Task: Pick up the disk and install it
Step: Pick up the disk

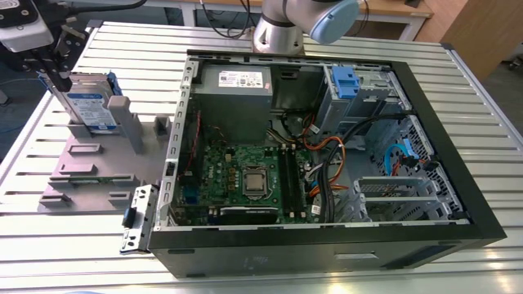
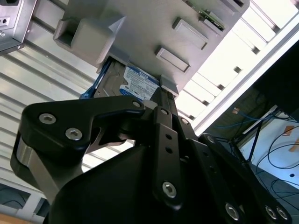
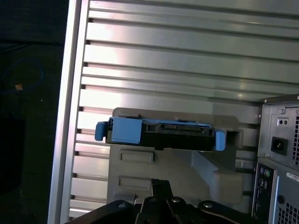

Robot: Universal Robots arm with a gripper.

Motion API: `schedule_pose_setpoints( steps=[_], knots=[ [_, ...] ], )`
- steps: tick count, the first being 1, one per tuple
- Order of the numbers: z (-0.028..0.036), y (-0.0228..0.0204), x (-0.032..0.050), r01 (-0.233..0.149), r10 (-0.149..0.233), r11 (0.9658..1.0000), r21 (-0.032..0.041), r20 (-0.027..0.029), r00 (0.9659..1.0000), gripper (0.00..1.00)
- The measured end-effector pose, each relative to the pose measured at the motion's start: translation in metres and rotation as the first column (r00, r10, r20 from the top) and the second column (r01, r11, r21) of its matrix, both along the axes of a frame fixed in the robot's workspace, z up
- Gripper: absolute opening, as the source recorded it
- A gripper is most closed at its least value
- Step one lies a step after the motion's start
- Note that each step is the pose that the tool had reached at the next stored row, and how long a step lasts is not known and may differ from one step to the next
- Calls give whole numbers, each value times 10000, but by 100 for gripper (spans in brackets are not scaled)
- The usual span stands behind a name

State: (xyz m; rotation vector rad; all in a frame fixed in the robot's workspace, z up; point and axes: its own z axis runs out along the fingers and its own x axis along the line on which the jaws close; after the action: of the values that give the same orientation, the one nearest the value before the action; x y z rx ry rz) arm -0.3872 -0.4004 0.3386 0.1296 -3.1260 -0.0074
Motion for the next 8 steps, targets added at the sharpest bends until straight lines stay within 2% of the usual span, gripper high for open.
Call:
schedule_pose_setpoints(
  steps=[8],
  knots=[
    [0,0,0,-265,265,9996,0,0,9996,11]
  ],
)
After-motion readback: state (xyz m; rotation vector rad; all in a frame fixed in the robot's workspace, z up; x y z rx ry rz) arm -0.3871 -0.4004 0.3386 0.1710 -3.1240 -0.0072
